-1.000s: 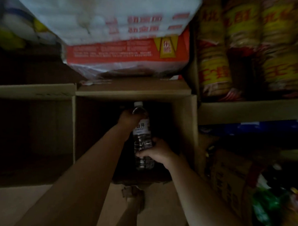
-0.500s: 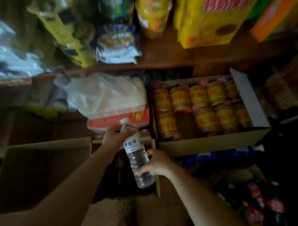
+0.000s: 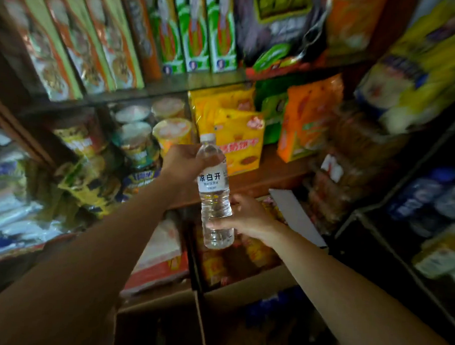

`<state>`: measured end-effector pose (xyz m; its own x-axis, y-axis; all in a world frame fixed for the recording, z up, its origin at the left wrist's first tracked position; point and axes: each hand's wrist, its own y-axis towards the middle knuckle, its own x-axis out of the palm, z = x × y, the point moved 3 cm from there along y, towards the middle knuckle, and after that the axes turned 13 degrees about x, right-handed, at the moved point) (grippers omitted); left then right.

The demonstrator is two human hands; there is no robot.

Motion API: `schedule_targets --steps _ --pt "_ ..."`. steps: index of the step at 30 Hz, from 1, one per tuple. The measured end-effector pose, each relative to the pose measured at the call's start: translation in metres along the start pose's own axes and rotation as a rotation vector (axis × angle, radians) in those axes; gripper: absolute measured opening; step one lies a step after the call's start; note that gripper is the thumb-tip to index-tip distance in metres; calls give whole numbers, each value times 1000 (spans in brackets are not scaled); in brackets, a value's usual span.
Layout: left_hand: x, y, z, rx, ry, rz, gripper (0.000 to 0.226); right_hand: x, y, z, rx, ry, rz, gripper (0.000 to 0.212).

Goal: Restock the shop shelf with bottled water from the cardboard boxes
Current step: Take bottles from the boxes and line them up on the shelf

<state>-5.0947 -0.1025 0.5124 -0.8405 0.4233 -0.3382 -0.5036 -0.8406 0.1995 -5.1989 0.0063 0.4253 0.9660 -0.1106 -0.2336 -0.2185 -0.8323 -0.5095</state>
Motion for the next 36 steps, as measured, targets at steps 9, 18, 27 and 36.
schedule_targets --steps 9,18,27,36 --pt "106 30 214 240 -32 -214 23 -167 -152 -54 -143 119 311 41" --pt "236 -24 374 507 -212 -468 33 -288 -324 -25 -119 170 635 50" --pt "352 -110 451 605 -309 -724 27 -329 -458 47 -40 247 923 48" --pt "437 -201 486 655 -335 -896 39 -341 -543 128 28 338 1118 40"
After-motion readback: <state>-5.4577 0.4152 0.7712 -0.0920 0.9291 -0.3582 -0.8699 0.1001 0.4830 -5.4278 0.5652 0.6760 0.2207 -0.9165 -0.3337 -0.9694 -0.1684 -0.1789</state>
